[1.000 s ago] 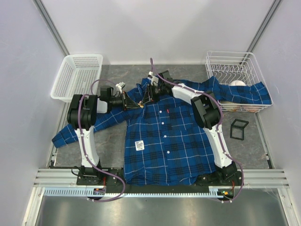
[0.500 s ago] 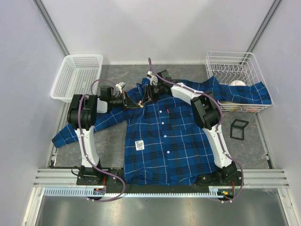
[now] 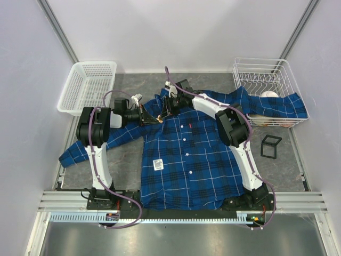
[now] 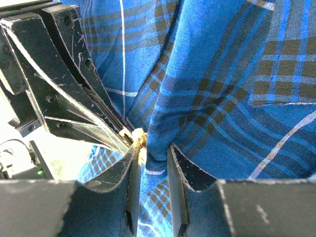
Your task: Pin the brooch onto the clothing
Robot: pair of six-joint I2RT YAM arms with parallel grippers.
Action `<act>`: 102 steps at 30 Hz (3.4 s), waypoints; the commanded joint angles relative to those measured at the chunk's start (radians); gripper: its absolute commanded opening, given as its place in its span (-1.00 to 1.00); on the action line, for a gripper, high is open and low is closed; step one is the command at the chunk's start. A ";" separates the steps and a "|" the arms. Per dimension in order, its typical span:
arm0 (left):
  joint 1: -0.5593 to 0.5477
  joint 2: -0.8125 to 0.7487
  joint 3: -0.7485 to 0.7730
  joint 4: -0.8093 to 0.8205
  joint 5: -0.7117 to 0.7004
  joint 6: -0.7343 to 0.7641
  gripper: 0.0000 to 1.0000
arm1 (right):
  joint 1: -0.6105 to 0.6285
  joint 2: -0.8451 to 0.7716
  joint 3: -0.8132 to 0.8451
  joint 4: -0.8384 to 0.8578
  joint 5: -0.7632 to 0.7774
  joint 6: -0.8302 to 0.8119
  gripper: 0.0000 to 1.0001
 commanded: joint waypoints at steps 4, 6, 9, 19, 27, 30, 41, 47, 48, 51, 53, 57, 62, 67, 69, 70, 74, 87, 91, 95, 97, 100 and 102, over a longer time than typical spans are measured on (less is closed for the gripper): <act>-0.050 -0.056 0.038 0.020 0.087 0.048 -0.96 | 0.045 0.013 0.070 0.006 0.060 -0.069 -0.37; -0.051 -0.056 0.040 0.020 0.087 0.049 -0.96 | 0.046 0.010 0.069 0.005 0.069 -0.072 -0.37; -0.053 -0.056 0.040 0.015 0.085 0.052 -0.96 | 0.046 0.011 0.070 0.002 0.080 -0.077 -0.37; -0.059 -0.061 0.046 -0.017 0.084 0.083 -0.96 | 0.043 0.019 0.093 -0.014 0.156 -0.032 -0.41; -0.065 -0.067 0.048 -0.051 0.076 0.120 -0.96 | 0.043 0.016 0.085 -0.006 0.185 0.035 -0.56; -0.065 -0.070 0.046 -0.055 0.074 0.121 -0.96 | 0.042 0.018 0.084 0.003 0.189 0.070 -0.58; -0.060 -0.053 0.054 -0.058 0.068 0.106 -0.96 | 0.010 -0.002 0.012 0.134 0.045 0.150 -0.44; -0.053 -0.039 0.064 -0.054 0.070 0.092 -0.96 | 0.000 -0.047 -0.065 0.223 -0.009 0.149 -0.17; -0.051 -0.039 0.066 -0.055 0.070 0.092 -0.96 | 0.000 -0.054 -0.074 0.229 -0.018 0.144 -0.12; -0.050 -0.033 0.072 -0.055 0.070 0.091 -0.96 | -0.003 -0.071 -0.099 0.252 -0.028 0.140 -0.06; -0.047 -0.030 0.074 -0.055 0.068 0.089 -0.96 | -0.004 -0.078 -0.106 0.255 -0.032 0.133 0.02; -0.034 -0.030 0.081 -0.075 0.058 0.089 -0.96 | -0.026 -0.094 -0.114 0.250 -0.031 0.120 0.18; -0.016 -0.042 0.101 -0.178 0.038 0.146 -0.96 | -0.050 -0.124 -0.123 0.232 -0.017 0.084 0.39; 0.004 -0.067 0.117 -0.282 0.018 0.224 -0.96 | -0.089 -0.150 -0.129 0.204 -0.002 0.060 0.49; 0.016 -0.074 0.121 -0.337 0.004 0.249 -0.96 | -0.108 -0.160 -0.135 0.194 0.008 0.045 0.50; 0.021 -0.082 0.121 -0.345 0.004 0.264 -0.96 | -0.116 -0.165 -0.142 0.189 0.009 0.040 0.50; 0.035 -0.090 0.118 -0.387 0.002 0.298 -0.96 | -0.133 -0.170 -0.158 0.177 -0.017 0.026 0.37; 0.033 -0.021 0.109 -0.178 0.077 0.149 -0.96 | -0.096 -0.076 -0.155 0.218 -0.134 -0.014 0.01; 0.029 0.002 0.109 -0.085 0.100 0.065 -0.96 | -0.087 -0.052 -0.128 0.230 -0.147 -0.006 0.02; 0.027 0.011 0.109 -0.057 0.116 0.049 -0.96 | -0.086 -0.036 -0.117 0.247 -0.146 0.012 0.03; 0.027 0.013 0.106 -0.051 0.117 0.042 -0.96 | -0.086 -0.030 -0.112 0.256 -0.147 0.025 0.03; 0.027 0.012 0.106 -0.049 0.122 0.040 -0.96 | -0.092 -0.044 -0.131 0.256 -0.140 0.017 0.03; 0.027 0.013 0.107 -0.046 0.125 0.040 -0.96 | -0.101 -0.051 -0.145 0.267 -0.141 0.020 0.04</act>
